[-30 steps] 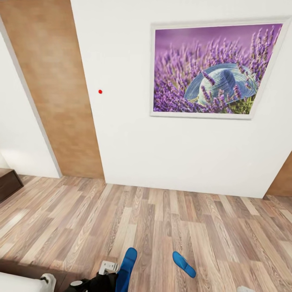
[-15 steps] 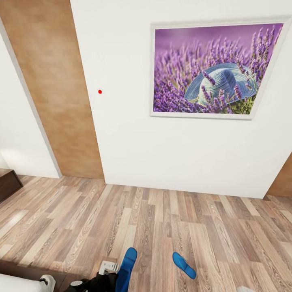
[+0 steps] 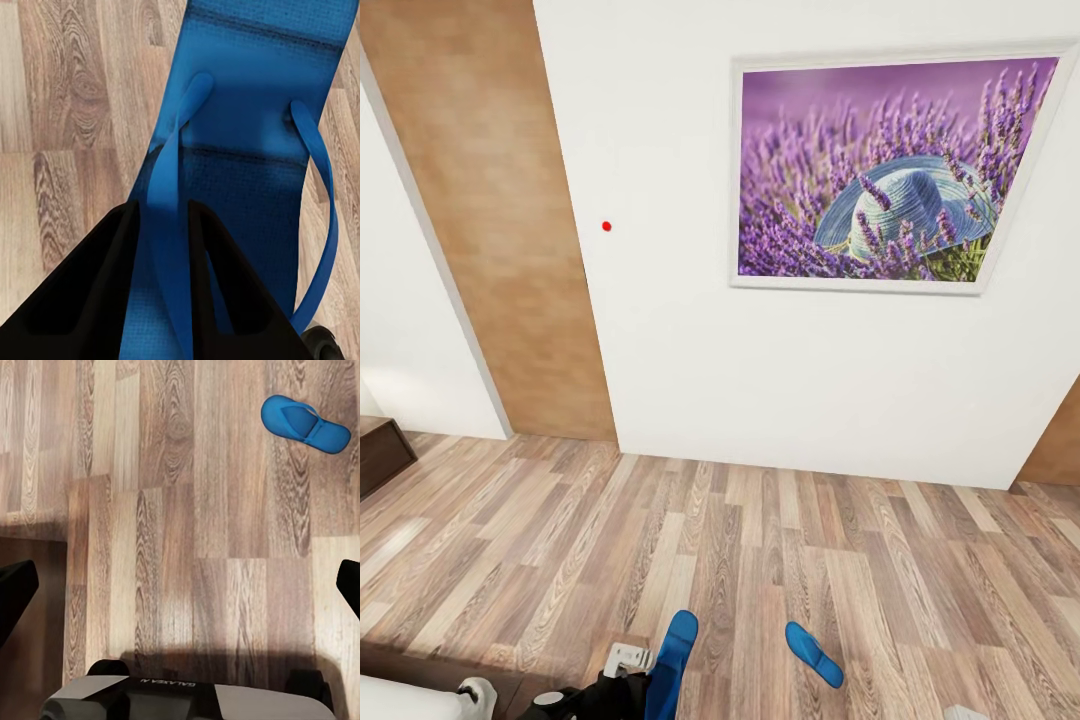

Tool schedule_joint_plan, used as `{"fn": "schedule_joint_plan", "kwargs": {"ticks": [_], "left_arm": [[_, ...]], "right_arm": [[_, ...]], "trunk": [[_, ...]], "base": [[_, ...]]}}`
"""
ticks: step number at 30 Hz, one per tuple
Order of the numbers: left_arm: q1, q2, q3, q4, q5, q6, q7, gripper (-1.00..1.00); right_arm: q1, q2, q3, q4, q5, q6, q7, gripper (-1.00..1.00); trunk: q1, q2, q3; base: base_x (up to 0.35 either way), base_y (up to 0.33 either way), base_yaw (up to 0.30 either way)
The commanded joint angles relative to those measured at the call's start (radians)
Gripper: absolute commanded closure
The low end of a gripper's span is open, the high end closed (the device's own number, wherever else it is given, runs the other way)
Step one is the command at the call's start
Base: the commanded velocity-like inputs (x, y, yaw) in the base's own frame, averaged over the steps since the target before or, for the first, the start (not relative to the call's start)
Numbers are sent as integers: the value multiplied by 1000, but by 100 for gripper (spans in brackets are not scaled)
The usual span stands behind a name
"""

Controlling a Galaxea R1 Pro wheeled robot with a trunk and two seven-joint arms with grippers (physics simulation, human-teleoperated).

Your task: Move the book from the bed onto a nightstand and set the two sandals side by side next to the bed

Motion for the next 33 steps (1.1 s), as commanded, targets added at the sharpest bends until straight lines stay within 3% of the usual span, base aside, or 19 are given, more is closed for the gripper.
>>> {"fn": "schedule_joint_plan", "kwargs": {"ticks": [1, 9, 25, 33], "left_arm": [[-1, 0, 2, 1, -6, -7, 2, 100], [-1, 0, 2, 1, -6, -7, 2, 100], [-1, 0, 2, 1, -6, -7, 2, 100], [-1, 0, 2, 1, -6, -7, 2, 100]], "right_arm": [[-1, 0, 9, 1, -5, -6, 3, -100], [-1, 0, 9, 1, -5, -6, 3, -100], [-1, 0, 9, 1, -5, -6, 3, -100], [-1, 0, 9, 1, -5, -6, 3, -100]], "trunk": [[0, -1, -1], [0, -1, -1], [0, -1, -1], [0, -1, -1]], "base": [[0, 0, 0], [29, 0, 0], [292, 0, 0], [55, 0, 0]]}}
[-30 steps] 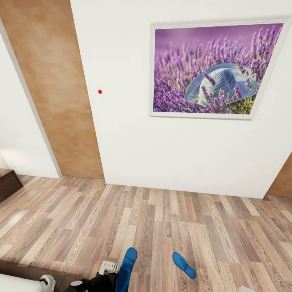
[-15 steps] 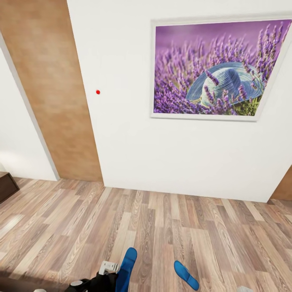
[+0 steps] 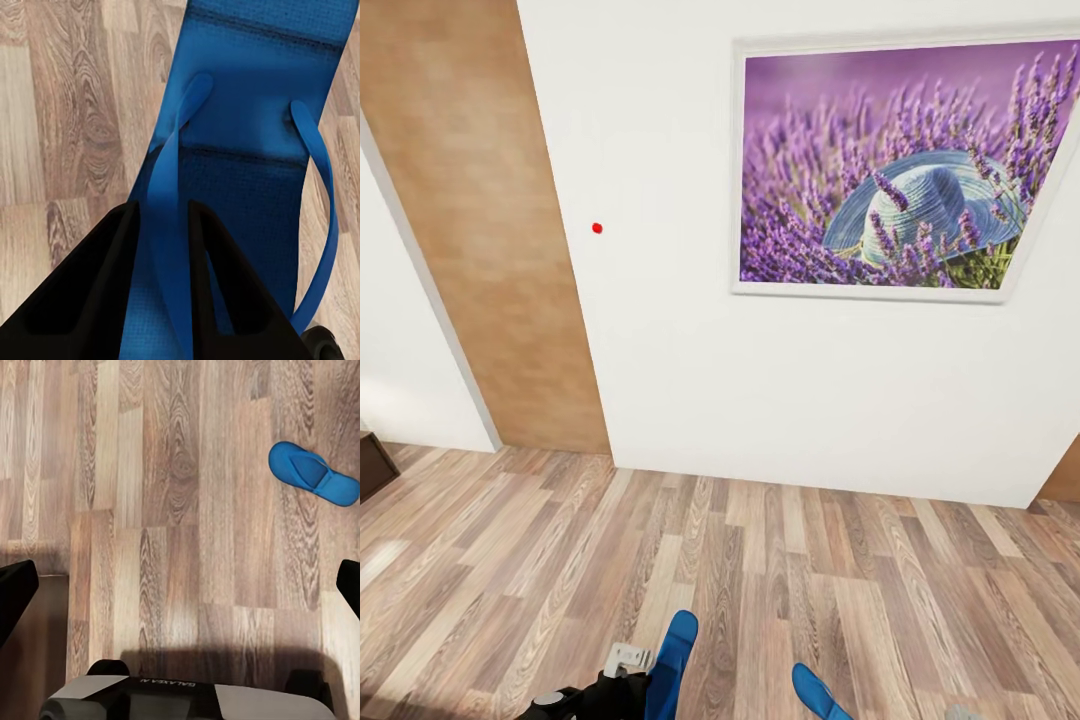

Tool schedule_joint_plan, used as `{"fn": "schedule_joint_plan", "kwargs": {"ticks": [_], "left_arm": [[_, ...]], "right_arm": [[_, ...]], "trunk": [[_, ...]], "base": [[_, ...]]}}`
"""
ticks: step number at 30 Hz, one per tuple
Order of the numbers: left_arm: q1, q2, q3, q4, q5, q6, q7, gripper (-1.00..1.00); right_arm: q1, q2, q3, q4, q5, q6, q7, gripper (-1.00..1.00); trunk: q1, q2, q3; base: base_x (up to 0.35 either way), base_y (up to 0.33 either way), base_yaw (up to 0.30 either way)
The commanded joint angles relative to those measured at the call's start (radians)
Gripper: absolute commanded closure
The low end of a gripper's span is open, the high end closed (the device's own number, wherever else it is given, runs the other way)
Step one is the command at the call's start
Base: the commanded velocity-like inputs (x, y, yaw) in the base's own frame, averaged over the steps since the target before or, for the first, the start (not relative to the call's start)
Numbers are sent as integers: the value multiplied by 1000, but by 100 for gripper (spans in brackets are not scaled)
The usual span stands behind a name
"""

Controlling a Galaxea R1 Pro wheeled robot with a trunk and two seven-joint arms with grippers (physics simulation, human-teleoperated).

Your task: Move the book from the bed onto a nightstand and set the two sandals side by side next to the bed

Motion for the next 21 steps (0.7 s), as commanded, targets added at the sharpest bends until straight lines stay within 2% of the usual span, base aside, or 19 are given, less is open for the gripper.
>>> {"fn": "schedule_joint_plan", "kwargs": {"ticks": [1, 8, 16, 21], "left_arm": [[-1, 0, 2, 1, -6, -7, 2, 100], [-1, 0, 2, 1, -6, -7, 2, 100], [-1, 0, 2, 1, -6, -7, 2, 100], [-1, 0, 2, 1, -6, -7, 2, 100]], "right_arm": [[-1, 0, 8, 1, -5, -6, 3, -100], [-1, 0, 8, 1, -5, -6, 3, -100], [-1, 0, 8, 1, -5, -6, 3, -100], [-1, 0, 8, 1, -5, -6, 3, -100]], "trunk": [[0, -1, -1], [0, -1, -1], [0, -1, -1], [0, -1, -1]], "base": [[6, 0, 12], [1, 0, 83], [0, 0, 197], [0, 0, 37]]}}
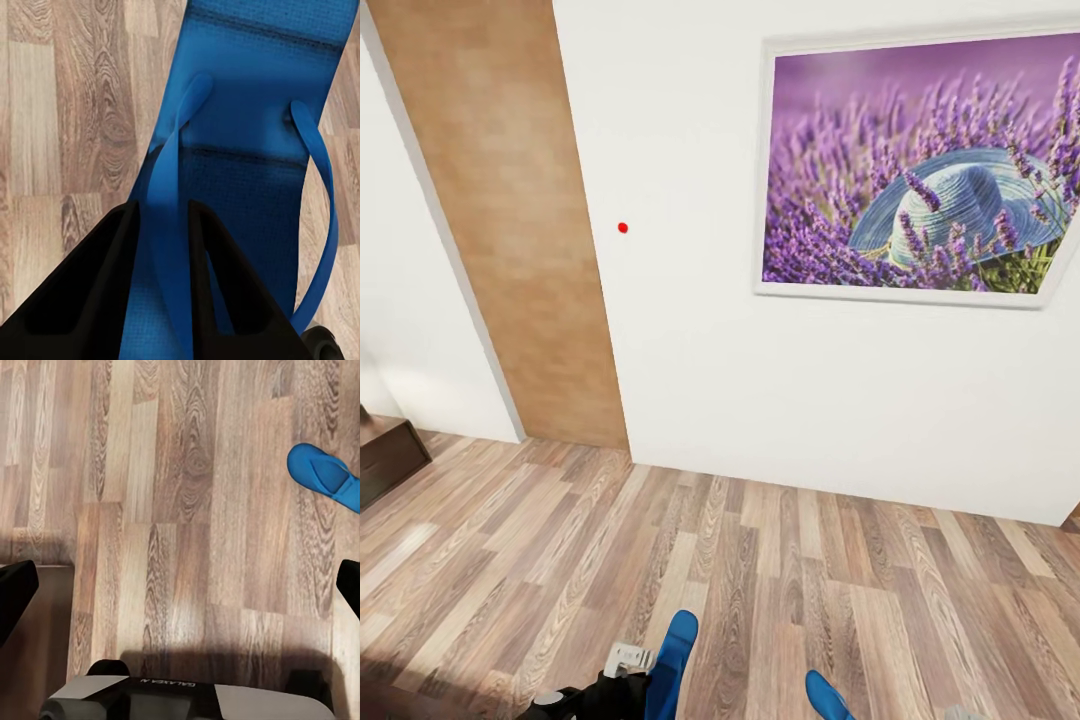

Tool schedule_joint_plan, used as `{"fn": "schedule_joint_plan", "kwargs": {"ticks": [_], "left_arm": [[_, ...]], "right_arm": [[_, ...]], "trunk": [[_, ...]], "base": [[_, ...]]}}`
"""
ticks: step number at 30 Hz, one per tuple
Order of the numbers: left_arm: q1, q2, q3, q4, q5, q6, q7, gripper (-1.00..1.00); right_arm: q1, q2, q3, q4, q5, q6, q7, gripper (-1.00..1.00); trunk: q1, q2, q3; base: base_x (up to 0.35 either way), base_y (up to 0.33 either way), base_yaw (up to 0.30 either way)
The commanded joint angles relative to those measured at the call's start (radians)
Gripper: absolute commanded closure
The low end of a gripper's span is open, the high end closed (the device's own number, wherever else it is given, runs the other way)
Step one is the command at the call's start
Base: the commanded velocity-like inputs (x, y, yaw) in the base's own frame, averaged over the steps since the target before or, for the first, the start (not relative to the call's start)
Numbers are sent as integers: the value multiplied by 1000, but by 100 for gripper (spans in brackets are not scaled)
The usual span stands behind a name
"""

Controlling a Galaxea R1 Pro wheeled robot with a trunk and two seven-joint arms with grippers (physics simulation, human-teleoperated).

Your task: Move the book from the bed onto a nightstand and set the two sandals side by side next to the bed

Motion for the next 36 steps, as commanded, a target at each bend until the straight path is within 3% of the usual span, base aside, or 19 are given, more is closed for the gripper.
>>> {"fn": "schedule_joint_plan", "kwargs": {"ticks": [1, 10, 24, 36], "left_arm": [[-1, 0, 2, 1, -6, -7, 2, 100], [-1, 0, 2, 1, -6, -7, 2, 100], [-1, 0, 2, 1, -6, -7, 2, 100], [-1, 0, 2, 1, -6, -7, 2, 100]], "right_arm": [[-1, 0, 8, 1, -5, -6, 3, -100], [-1, 0, 8, 1, -5, -6, 3, -100], [-1, 0, 7, 1, -5, -6, 6, -100], [-1, 0, 7, 1, -5, -6, 4, -100]], "trunk": [[0, -1, -1], [0, -1, -1], [0, -1, -1], [0, -1, -1]], "base": [[0, 0, 9], [0, 0, -2], [0, 0, -238], [0, 0, -33]]}}
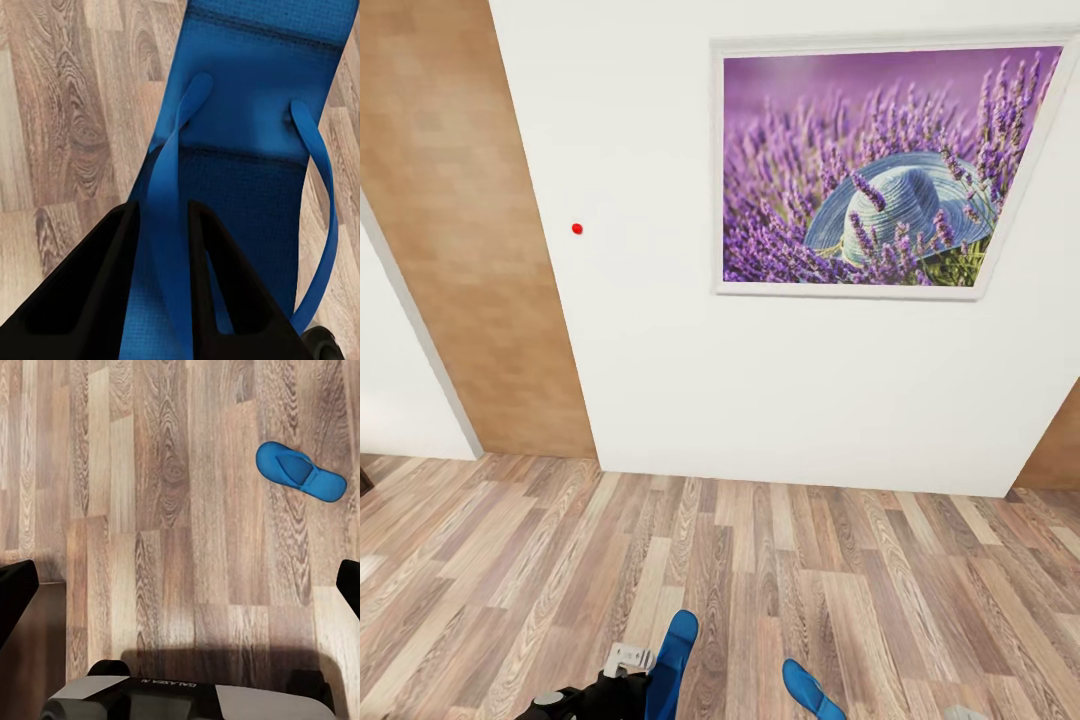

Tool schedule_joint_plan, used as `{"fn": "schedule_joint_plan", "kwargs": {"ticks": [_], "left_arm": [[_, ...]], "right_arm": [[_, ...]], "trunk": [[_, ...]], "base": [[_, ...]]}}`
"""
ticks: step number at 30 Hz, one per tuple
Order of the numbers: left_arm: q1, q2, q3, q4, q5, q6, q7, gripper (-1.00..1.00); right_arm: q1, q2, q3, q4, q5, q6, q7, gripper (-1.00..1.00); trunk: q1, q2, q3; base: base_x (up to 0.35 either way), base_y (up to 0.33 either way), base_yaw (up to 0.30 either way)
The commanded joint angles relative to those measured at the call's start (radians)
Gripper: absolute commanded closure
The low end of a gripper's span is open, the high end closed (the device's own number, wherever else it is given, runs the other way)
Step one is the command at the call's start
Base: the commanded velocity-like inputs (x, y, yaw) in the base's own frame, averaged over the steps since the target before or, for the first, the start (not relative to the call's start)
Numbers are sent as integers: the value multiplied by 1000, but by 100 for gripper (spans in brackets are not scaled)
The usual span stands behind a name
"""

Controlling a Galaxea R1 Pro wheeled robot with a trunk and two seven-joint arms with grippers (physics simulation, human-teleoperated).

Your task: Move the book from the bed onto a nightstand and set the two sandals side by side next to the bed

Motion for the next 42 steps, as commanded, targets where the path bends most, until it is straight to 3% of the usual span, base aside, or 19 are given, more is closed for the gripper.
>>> {"fn": "schedule_joint_plan", "kwargs": {"ticks": [1, 11, 42], "left_arm": [[-1, 0, 2, 1, -6, -7, 2, 100], [-1, 0, 2, 1, -6, -7, 2, 100], [-1, 0, 2, 1, -6, -7, 2, 100]], "right_arm": [[-1, 0, 9, 1, -5, -6, 3, -100], [-1, 0, 10, 1, -5, -6, 3, -100], [-1, 0, 10, 1, -5, -6, 1, -100]], "trunk": [[0, -1, -1], [0, -1, -1], [0, -1, -1]], "base": [[0, 0, 0], [20, 14, 0], [150, 39, 0]]}}
